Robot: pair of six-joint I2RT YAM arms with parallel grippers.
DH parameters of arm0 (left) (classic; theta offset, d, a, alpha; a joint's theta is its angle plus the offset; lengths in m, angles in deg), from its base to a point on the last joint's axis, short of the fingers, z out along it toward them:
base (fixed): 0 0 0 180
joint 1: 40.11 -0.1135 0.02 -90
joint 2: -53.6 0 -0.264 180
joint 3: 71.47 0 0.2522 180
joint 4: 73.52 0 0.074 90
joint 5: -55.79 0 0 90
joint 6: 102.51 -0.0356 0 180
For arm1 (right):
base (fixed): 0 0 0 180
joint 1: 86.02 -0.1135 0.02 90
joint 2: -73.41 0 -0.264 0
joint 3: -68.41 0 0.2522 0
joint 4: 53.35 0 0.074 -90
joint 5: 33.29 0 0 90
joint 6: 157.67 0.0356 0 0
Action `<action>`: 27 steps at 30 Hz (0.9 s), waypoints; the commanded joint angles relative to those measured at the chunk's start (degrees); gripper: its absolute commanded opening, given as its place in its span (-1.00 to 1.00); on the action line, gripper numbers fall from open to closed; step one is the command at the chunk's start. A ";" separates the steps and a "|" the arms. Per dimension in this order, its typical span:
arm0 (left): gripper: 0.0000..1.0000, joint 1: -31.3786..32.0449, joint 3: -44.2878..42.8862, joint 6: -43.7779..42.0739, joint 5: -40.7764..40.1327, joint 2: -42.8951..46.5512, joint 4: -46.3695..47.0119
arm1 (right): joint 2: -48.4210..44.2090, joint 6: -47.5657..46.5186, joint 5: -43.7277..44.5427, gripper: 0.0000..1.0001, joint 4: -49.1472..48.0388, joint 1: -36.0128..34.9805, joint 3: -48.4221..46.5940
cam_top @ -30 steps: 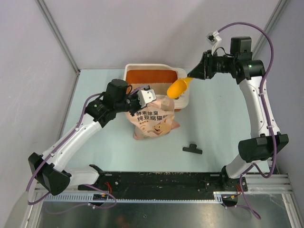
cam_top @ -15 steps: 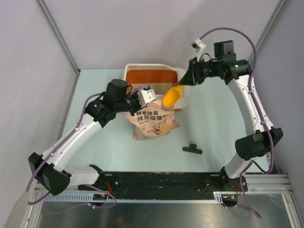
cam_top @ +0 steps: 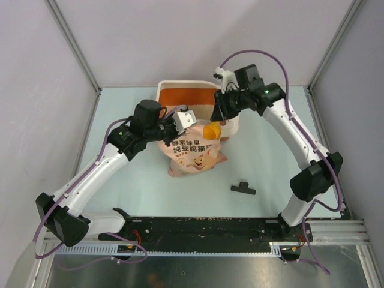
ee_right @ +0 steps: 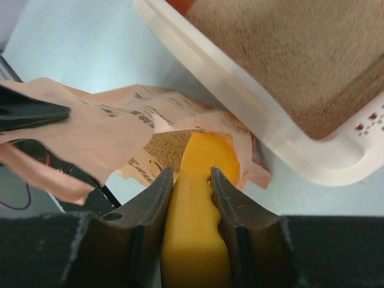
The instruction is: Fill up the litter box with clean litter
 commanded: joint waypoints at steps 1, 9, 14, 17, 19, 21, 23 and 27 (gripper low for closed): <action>-1.00 -0.18 -4.33 7.79 0.18 2.12 6.80 | -1.53 7.22 10.49 -1.00 -3.27 -2.49 4.06; -1.00 0.08 -5.82 17.64 -0.09 1.94 9.35 | -0.74 12.24 17.79 -1.00 -7.64 -5.67 10.12; -1.00 0.08 -4.77 17.91 1.50 2.03 10.67 | -0.22 14.69 19.03 -1.00 -12.05 -6.19 18.28; -1.00 0.00 -5.12 17.04 1.41 1.94 10.76 | 0.57 16.19 18.94 -1.00 -14.60 -6.28 20.76; -1.00 0.08 -5.03 17.03 1.75 1.94 10.94 | 1.63 18.21 17.98 -1.00 -16.88 -6.72 22.70; -1.00 0.08 -4.77 17.21 2.11 2.12 11.11 | 3.12 20.14 15.70 -1.00 -18.73 -7.59 24.01; -1.00 0.08 -4.15 17.21 2.99 2.21 11.55 | 4.18 21.46 12.90 -1.00 -20.04 -8.48 24.46; -1.00 0.08 -3.54 16.77 3.78 2.56 11.82 | 5.58 26.64 4.64 -1.00 -26.54 -9.36 26.92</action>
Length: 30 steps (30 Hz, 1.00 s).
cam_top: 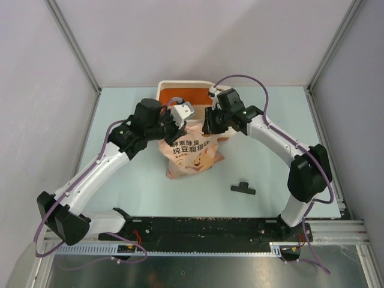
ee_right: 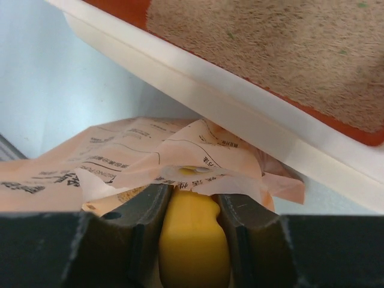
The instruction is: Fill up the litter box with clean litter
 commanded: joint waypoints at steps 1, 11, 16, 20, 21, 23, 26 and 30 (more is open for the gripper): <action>-1.00 0.11 -2.71 0.97 4.13 3.28 11.01 | 5.24 9.59 -10.72 -1.00 -6.83 -1.86 4.58; -1.00 0.02 -2.44 -5.45 -0.18 3.72 10.83 | 8.66 21.29 -39.80 -1.00 -26.35 3.58 6.08; -1.00 0.28 -4.10 -9.22 1.93 3.54 9.87 | 8.76 29.03 -46.77 -1.00 -31.54 8.24 7.65; -1.00 0.72 -6.83 -12.39 5.00 2.67 8.55 | 5.86 32.03 -47.39 -1.00 -35.16 12.19 10.12; -1.00 0.81 -7.44 -13.00 5.96 2.49 8.28 | 4.20 31.07 -47.30 -1.00 -34.45 13.51 10.38; -0.99 0.81 -9.38 -13.80 7.81 1.62 7.41 | 2.44 30.19 -47.30 -1.00 -32.61 15.09 11.52; -1.00 0.90 -11.14 -14.24 8.43 1.08 5.91 | -1.87 26.86 -47.13 -1.00 -27.26 18.17 13.72; -1.00 0.98 -9.83 -15.29 8.61 3.01 4.77 | -5.22 24.91 -47.74 -1.00 -23.28 22.92 15.83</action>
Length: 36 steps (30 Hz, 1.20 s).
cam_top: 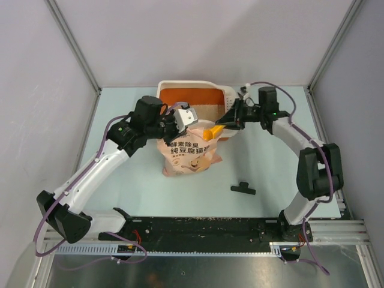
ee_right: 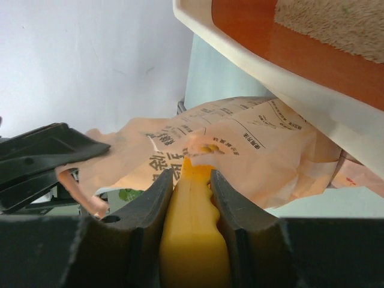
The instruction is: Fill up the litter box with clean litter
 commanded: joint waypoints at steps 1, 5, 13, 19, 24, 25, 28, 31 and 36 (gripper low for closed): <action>-1.00 0.72 -4.91 -2.90 5.92 4.52 10.80 | -4.74 -0.34 -1.91 -1.00 2.06 4.17 2.00; -1.00 0.98 -3.15 -2.81 3.56 5.93 10.27 | -3.51 7.39 -1.02 -1.00 -8.32 2.94 4.29; -1.00 1.51 -2.53 -3.08 4.25 5.06 10.01 | -5.71 7.40 4.15 -1.00 -2.16 2.51 2.53; -1.00 2.48 -2.88 -3.25 4.69 4.70 10.01 | -10.71 0.04 6.17 -1.00 11.06 6.80 -4.24; -1.00 2.57 -2.44 -3.08 4.69 4.53 10.18 | -8.44 2.49 8.99 -1.00 5.47 3.04 -0.99; -1.00 2.57 -2.44 -3.08 4.60 4.61 10.10 | -8.26 2.84 7.95 -1.00 4.42 3.38 -1.07; -1.00 2.57 -2.35 -2.99 4.86 4.53 10.10 | -9.57 1.44 4.16 -1.00 7.46 7.41 -1.69; -1.00 2.57 -2.18 -3.16 4.87 4.18 10.18 | -9.66 0.46 1.88 -1.00 7.23 8.92 -0.47; -1.00 2.66 -1.56 -4.13 3.55 3.91 10.10 | -8.52 4.95 -4.08 -1.00 0.12 9.36 1.39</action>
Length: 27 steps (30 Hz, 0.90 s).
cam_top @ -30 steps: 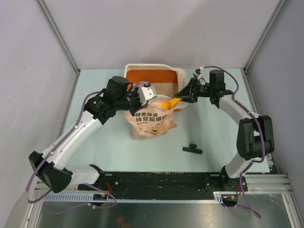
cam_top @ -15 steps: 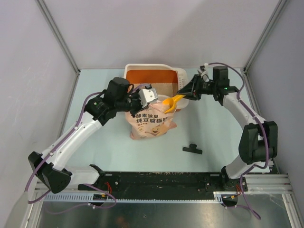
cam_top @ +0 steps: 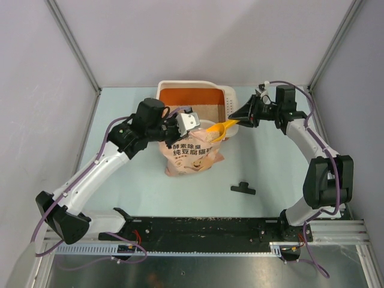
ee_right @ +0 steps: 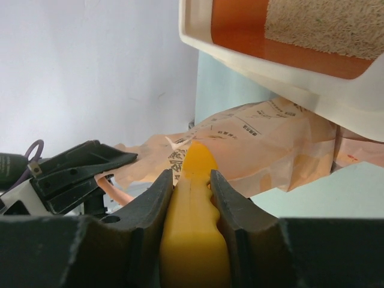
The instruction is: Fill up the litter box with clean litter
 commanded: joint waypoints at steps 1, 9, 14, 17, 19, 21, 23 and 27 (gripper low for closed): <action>-1.00 0.97 -1.98 -2.27 2.72 3.19 10.58 | -0.04 2.83 -6.20 -1.00 -7.61 0.86 0.07; -1.00 1.41 -2.50 -3.50 -0.18 2.57 10.49 | 3.65 6.94 -9.81 -1.00 -11.48 4.20 0.16; -1.00 1.41 -2.77 -4.38 -0.36 2.05 10.58 | 4.53 8.72 -11.04 -1.00 -14.65 5.08 0.16; -1.00 1.50 -2.86 -5.09 -0.53 1.78 10.57 | 5.15 8.63 -12.09 -1.00 -14.39 5.25 0.16; -1.00 1.41 -2.94 -5.70 -1.15 1.52 10.49 | 5.41 8.72 -12.18 -1.00 -14.56 5.60 0.16; -1.00 1.50 -3.03 -6.05 -1.59 1.35 10.58 | 5.68 9.33 -12.71 -1.00 -15.70 5.60 0.16; -1.00 1.50 -3.03 -6.40 -2.29 1.26 10.49 | 6.03 9.34 -12.97 -1.00 -15.35 7.26 0.16; -1.00 1.77 -3.03 -6.84 -2.73 1.26 10.58 | 7.69 10.03 -13.94 -1.00 -15.35 7.54 0.16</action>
